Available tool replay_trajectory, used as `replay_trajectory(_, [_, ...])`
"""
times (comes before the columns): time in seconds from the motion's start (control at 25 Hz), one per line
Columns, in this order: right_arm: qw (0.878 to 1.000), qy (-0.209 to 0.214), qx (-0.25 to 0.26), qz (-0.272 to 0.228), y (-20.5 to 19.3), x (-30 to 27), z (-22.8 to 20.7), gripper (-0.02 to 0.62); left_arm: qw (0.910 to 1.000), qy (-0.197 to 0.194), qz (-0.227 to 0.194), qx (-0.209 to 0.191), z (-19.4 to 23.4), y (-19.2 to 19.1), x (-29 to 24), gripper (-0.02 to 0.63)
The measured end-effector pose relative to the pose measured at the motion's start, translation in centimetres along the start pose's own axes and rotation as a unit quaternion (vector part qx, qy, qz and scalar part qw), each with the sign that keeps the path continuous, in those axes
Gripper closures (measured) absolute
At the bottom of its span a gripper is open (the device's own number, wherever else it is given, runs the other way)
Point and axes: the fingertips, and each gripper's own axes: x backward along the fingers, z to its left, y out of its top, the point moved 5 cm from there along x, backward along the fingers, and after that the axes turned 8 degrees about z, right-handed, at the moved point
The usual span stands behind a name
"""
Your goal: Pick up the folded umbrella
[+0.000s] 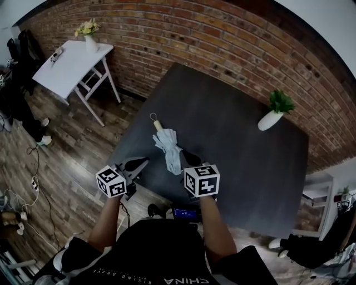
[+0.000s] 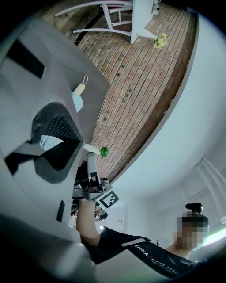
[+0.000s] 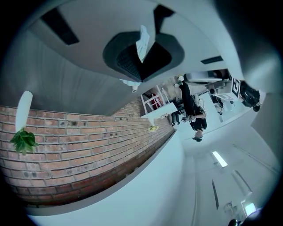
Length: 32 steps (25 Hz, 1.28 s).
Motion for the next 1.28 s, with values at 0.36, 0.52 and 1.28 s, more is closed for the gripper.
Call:
replay_trajectory(0.36, [0.999,0.039,-0.003,-0.006,2.0,-0.6,-1.5,0.588,0.9998,0.007,0.006,-0.016,-0.7,1.5,-2.8,0.603])
replay_trajectory(0.52, [0.998,0.068,-0.003,-0.004,2.2,-1.0,-2.5,0.588,0.9997,0.008,0.014,-0.020,-1.1,1.6,-4.6,0.603])
replay_trajectory(1.28, [0.984,0.125,0.051,0.119,4.9,-13.4,-2.3,0.439,0.9995,0.013,0.026,0.010,5.6,2.1,-6.5,0.603])
